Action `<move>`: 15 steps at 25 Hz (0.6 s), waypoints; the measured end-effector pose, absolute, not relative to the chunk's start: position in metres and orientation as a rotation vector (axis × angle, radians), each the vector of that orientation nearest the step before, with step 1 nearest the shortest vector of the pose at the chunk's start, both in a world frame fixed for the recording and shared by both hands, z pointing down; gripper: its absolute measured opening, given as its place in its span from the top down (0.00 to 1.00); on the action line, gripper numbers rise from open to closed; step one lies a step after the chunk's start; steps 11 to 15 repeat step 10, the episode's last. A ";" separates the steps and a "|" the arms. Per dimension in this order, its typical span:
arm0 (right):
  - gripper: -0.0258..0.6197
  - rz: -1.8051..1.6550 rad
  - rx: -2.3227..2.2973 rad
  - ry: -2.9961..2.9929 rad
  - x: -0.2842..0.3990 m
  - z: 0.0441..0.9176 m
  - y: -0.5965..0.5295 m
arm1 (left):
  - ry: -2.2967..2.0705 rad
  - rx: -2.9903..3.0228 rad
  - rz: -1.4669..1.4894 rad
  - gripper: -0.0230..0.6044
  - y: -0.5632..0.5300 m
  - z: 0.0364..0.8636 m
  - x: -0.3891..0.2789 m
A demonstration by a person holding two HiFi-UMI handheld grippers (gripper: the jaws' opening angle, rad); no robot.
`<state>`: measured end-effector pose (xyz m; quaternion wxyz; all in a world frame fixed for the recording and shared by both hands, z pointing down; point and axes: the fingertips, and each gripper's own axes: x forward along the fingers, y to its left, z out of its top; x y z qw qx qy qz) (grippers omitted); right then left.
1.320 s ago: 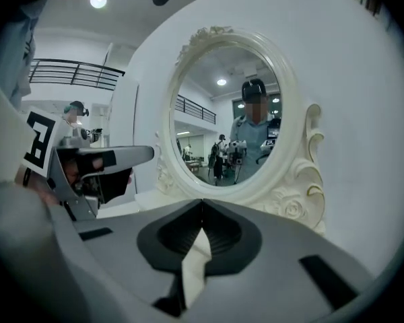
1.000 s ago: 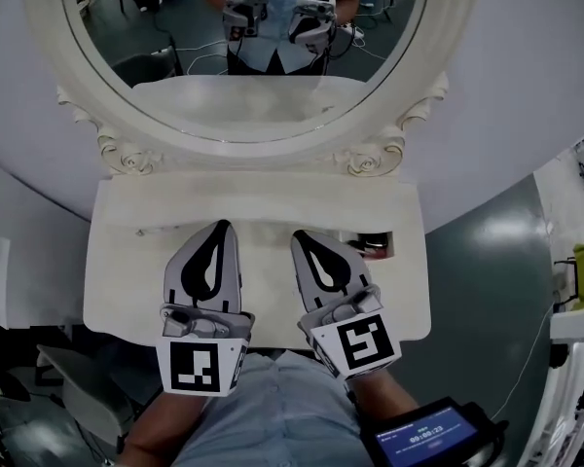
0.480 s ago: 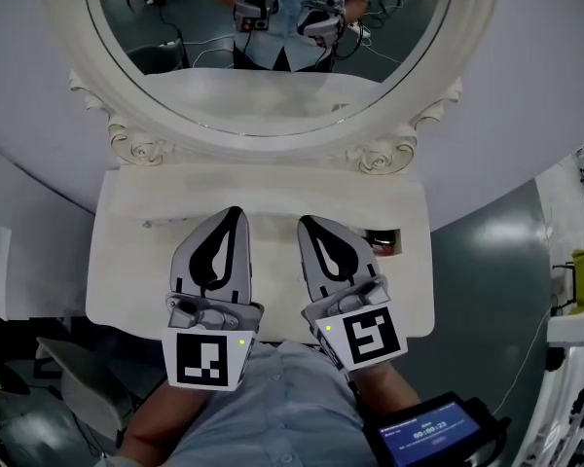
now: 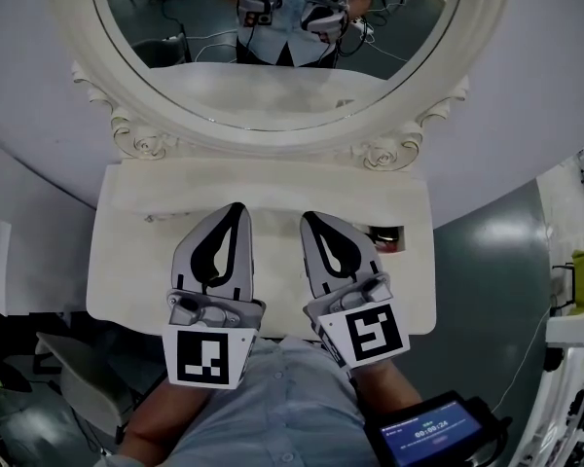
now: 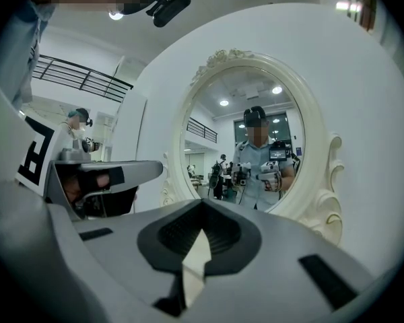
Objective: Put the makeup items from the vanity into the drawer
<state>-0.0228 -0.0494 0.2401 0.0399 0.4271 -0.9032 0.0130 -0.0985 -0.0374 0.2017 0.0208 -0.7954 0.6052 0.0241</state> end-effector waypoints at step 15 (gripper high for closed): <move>0.96 0.040 1.305 -2.771 -0.021 0.242 -0.050 | 1.878 -2.468 0.072 0.97 -0.037 0.204 -0.095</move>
